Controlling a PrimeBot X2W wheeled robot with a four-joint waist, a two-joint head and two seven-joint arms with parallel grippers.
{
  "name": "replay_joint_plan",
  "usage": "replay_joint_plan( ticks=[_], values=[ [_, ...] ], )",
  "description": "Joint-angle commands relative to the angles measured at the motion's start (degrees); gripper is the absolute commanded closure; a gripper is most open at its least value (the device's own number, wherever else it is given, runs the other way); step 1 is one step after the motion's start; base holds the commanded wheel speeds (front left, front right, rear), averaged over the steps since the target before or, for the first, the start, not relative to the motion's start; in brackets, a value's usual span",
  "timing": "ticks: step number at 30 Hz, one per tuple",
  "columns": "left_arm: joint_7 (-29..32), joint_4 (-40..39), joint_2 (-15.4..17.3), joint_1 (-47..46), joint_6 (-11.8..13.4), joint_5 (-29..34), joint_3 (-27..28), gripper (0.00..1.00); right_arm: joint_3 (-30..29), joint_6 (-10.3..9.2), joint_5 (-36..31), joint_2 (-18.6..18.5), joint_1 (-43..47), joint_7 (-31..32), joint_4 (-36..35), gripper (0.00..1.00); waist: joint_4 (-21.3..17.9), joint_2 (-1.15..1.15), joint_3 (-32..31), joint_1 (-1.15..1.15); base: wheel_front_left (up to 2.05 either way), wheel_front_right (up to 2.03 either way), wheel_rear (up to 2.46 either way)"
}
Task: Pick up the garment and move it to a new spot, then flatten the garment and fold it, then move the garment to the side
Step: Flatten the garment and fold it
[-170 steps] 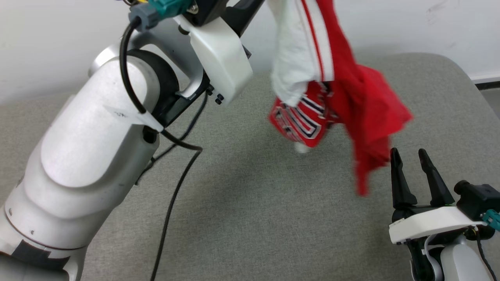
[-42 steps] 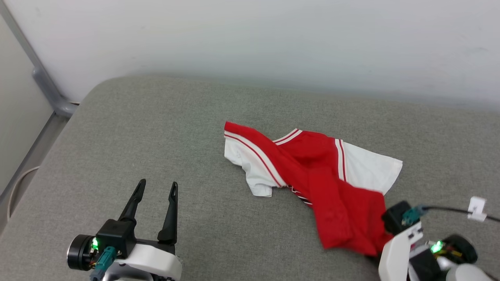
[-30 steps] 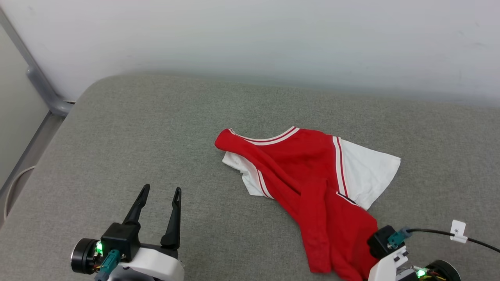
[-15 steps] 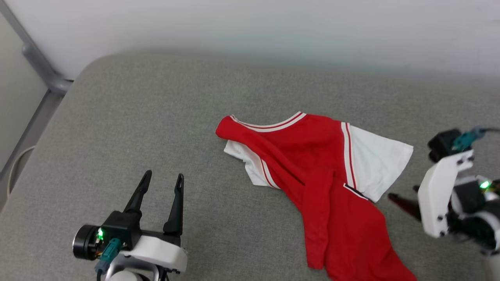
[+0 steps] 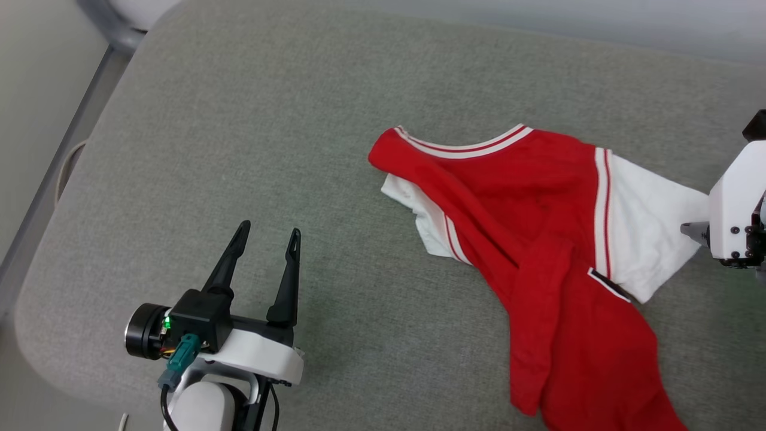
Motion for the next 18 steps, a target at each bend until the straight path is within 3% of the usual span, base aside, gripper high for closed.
replay_joint_plan(
  ticks=[1,10,11,12,13,18],
  values=[
    [-0.1,-0.3,-0.3,-1.0,-0.2,0.3,-0.1,0.00,-1.0,-0.04,-1.5,0.3,-1.6,-1.4,2.6,0.00,2.2,0.00,2.3,-0.01,0.00,0.00,0.00],
    [-0.1,-0.7,-0.9,-1.2,-0.3,0.7,0.5,0.00,1.4,-0.03,-2.4,1.9,0.2,-4.3,10.5,0.00,3.2,0.00,3.1,-0.01,0.00,0.00,0.00],
    [-0.1,-0.6,-1.0,-1.1,-0.3,0.7,0.7,0.00,2.0,-0.02,-2.0,1.9,0.6,-4.4,11.2,0.04,3.1,0.00,3.1,-0.01,0.00,0.00,0.00],
    [-0.1,-0.6,-1.0,-1.0,-0.3,0.7,0.8,0.00,2.5,-0.02,-1.8,1.8,1.0,-4.7,11.7,0.84,3.0,0.00,3.0,-0.01,0.00,0.00,0.00],
    [-0.1,-0.4,-1.0,-0.9,-0.4,0.8,0.9,0.00,2.9,-0.02,-1.4,1.7,1.4,-5.0,12.1,1.00,2.9,0.00,2.8,-0.01,0.00,0.00,0.00],
    [-0.1,-0.2,-1.0,-0.9,-0.4,1.1,1.3,0.00,3.7,-0.06,-0.4,-1.3,1.3,-8.0,12.8,1.00,2.0,0.00,1.6,-0.01,0.00,0.00,0.00]
  ],
)
